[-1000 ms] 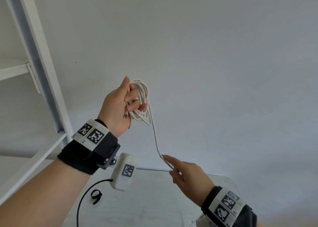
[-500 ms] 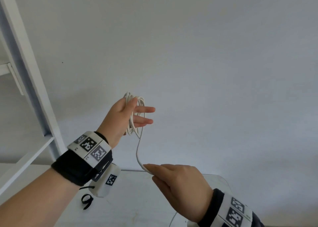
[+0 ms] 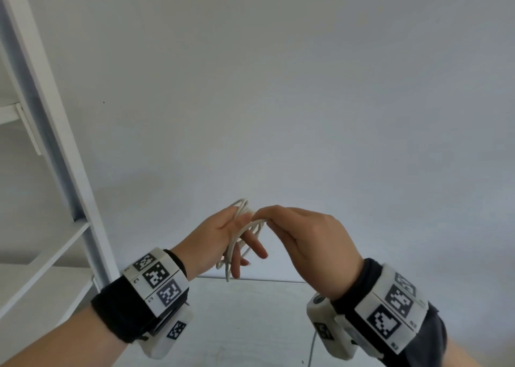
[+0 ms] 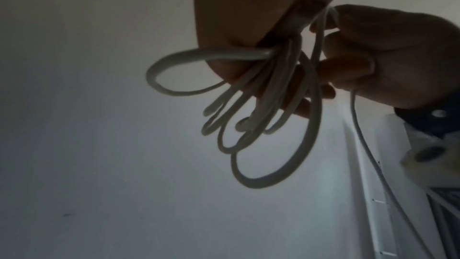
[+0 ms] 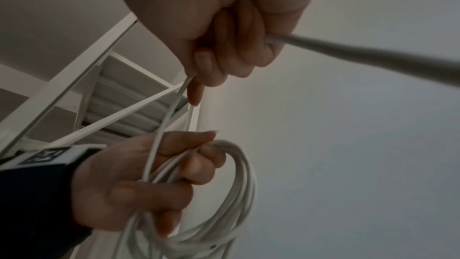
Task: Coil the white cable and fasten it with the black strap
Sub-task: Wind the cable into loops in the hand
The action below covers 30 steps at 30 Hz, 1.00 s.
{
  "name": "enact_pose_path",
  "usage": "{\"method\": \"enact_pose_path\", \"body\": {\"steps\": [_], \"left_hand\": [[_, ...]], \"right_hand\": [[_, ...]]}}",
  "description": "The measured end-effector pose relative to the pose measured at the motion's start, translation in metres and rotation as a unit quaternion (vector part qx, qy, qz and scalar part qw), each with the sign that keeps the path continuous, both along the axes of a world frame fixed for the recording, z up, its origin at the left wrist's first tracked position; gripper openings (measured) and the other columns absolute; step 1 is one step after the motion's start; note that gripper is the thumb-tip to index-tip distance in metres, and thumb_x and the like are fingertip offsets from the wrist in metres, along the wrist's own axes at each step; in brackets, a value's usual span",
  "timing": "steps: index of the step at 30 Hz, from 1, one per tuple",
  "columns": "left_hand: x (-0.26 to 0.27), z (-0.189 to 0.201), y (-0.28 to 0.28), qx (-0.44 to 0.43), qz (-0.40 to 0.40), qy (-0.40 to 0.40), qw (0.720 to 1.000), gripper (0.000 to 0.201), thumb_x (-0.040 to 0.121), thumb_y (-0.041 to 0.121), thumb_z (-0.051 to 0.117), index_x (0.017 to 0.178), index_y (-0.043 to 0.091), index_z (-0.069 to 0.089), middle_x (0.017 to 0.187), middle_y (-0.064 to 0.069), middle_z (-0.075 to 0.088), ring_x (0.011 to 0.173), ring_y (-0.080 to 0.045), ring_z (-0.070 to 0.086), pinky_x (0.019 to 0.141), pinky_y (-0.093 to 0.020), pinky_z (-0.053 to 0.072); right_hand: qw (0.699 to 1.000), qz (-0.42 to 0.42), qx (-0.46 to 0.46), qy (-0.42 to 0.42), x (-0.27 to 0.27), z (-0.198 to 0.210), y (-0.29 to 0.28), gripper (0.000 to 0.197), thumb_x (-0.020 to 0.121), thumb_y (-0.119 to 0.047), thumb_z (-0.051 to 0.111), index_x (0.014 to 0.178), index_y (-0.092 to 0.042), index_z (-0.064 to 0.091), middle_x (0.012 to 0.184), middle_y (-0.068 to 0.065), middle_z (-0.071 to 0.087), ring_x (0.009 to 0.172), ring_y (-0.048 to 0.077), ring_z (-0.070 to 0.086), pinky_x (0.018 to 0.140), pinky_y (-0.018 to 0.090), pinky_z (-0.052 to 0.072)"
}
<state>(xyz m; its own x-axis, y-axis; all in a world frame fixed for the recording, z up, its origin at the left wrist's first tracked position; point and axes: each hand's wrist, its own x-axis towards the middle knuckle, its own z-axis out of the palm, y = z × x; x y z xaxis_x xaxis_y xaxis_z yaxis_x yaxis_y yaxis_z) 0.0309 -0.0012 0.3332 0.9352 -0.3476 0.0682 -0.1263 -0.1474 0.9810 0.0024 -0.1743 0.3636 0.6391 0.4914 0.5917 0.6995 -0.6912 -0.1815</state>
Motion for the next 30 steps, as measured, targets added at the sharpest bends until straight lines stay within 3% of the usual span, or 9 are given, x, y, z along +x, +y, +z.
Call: {"method": "enact_pose_path", "body": {"steps": [3, 5, 7, 11, 15, 18, 22, 26, 30], "left_hand": [[-0.004, -0.003, -0.002, -0.020, -0.005, 0.023, 1.000, 0.038, 0.096, 0.037, 0.035, 0.093, 0.005, 0.055, 0.052, -0.008, 0.062, 0.034, -0.025, 0.045, 0.061, -0.043, 0.055], [-0.007, -0.004, -0.003, -0.037, -0.014, 0.028, 0.999, 0.039, 0.099, 0.033, 0.033, 0.076, 0.006, 0.050, 0.044, -0.003, 0.047, 0.030, -0.013, 0.032, 0.057, -0.040, 0.052], [-0.009, -0.003, -0.004, -0.052, -0.017, 0.032, 0.998, 0.041, 0.099, 0.032, 0.032, 0.067, 0.010, 0.046, 0.042, 0.000, 0.037, 0.032, -0.013, 0.027, 0.050, -0.032, 0.048], [-0.013, 0.000, -0.003, -0.085, -0.015, 0.048, 0.995, 0.037, 0.097, 0.033, 0.032, 0.073, 0.008, 0.045, 0.044, 0.001, 0.032, 0.032, -0.011, 0.023, 0.037, -0.020, 0.036], [-0.015, 0.000, -0.001, -0.123, -0.032, 0.052, 0.991, 0.044, 0.087, 0.049, 0.036, 0.071, 0.008, 0.045, 0.043, 0.002, 0.032, 0.030, -0.010, 0.021, 0.038, -0.021, 0.032], [-0.016, 0.004, 0.001, -0.145, -0.058, 0.064, 0.986, 0.045, 0.089, 0.049, 0.035, 0.068, 0.010, 0.043, 0.042, 0.002, 0.030, 0.030, -0.009, 0.019, 0.038, -0.020, 0.030], [-0.017, 0.010, 0.002, -0.204, -0.094, 0.107, 0.969, 0.044, 0.089, 0.050, 0.038, 0.069, 0.012, 0.045, 0.041, 0.004, 0.028, 0.027, -0.006, 0.018, 0.036, -0.017, 0.027], [-0.016, 0.017, 0.006, -0.290, -0.132, 0.150, 0.936, 0.042, 0.086, 0.052, 0.041, 0.066, 0.016, 0.049, 0.038, 0.008, 0.030, 0.024, -0.002, 0.021, 0.034, -0.014, 0.025], [-0.014, 0.025, 0.011, -0.342, -0.134, 0.162, 0.916, 0.041, 0.088, 0.050, 0.039, 0.065, 0.018, 0.050, 0.037, 0.011, 0.032, 0.024, 0.000, 0.025, 0.032, -0.013, 0.026]], "right_hand": [[1.000, -0.010, 0.014, -0.013, 0.008, 0.002, -0.001, 0.018, 0.090, -0.028, 0.039, 0.100, -0.036, 0.052, 0.080, -0.011, 0.070, 0.066, 0.014, 0.064, 0.052, 0.037, 0.053], [0.999, -0.015, 0.026, -0.012, 0.014, 0.003, -0.001, 0.019, 0.090, -0.031, 0.038, 0.097, -0.033, 0.055, 0.082, -0.011, 0.071, 0.068, 0.016, 0.065, 0.054, 0.037, 0.054], [0.999, -0.020, 0.034, -0.006, 0.019, 0.005, -0.002, 0.024, 0.090, -0.037, 0.036, 0.094, -0.030, 0.058, 0.080, -0.011, 0.070, 0.067, 0.016, 0.064, 0.055, 0.038, 0.053], [0.997, -0.025, 0.066, 0.030, 0.029, 0.008, -0.004, 0.015, 0.089, -0.033, 0.048, 0.087, -0.027, 0.061, 0.068, -0.015, 0.063, 0.061, 0.008, 0.056, 0.057, 0.036, 0.051], [0.992, -0.034, 0.098, 0.068, 0.039, 0.006, -0.009, 0.003, 0.086, -0.025, 0.059, 0.083, -0.024, 0.060, 0.047, -0.014, 0.044, 0.049, 0.008, 0.045, 0.051, 0.024, 0.039], [0.983, -0.031, 0.144, 0.110, 0.044, 0.005, -0.011, 0.010, 0.081, -0.025, 0.065, 0.080, -0.021, 0.056, 0.048, -0.007, 0.044, 0.047, 0.010, 0.042, 0.051, 0.018, 0.038], [0.964, -0.024, 0.204, 0.171, 0.054, 0.000, -0.015, 0.020, 0.076, -0.030, 0.071, 0.075, -0.017, 0.056, 0.042, -0.011, 0.041, 0.043, 0.006, 0.036, 0.048, 0.012, 0.036], [0.949, -0.031, 0.226, 0.220, 0.064, -0.015, -0.017, 0.023, 0.082, -0.036, 0.062, 0.071, -0.019, 0.053, 0.048, -0.011, 0.039, 0.043, 0.005, 0.031, 0.045, 0.012, 0.030], [0.921, -0.027, 0.268, 0.280, 0.069, -0.033, -0.018, 0.022, 0.088, -0.034, 0.054, 0.072, -0.020, 0.048, 0.051, -0.007, 0.040, 0.043, 0.006, 0.031, 0.047, 0.023, 0.032]]}}
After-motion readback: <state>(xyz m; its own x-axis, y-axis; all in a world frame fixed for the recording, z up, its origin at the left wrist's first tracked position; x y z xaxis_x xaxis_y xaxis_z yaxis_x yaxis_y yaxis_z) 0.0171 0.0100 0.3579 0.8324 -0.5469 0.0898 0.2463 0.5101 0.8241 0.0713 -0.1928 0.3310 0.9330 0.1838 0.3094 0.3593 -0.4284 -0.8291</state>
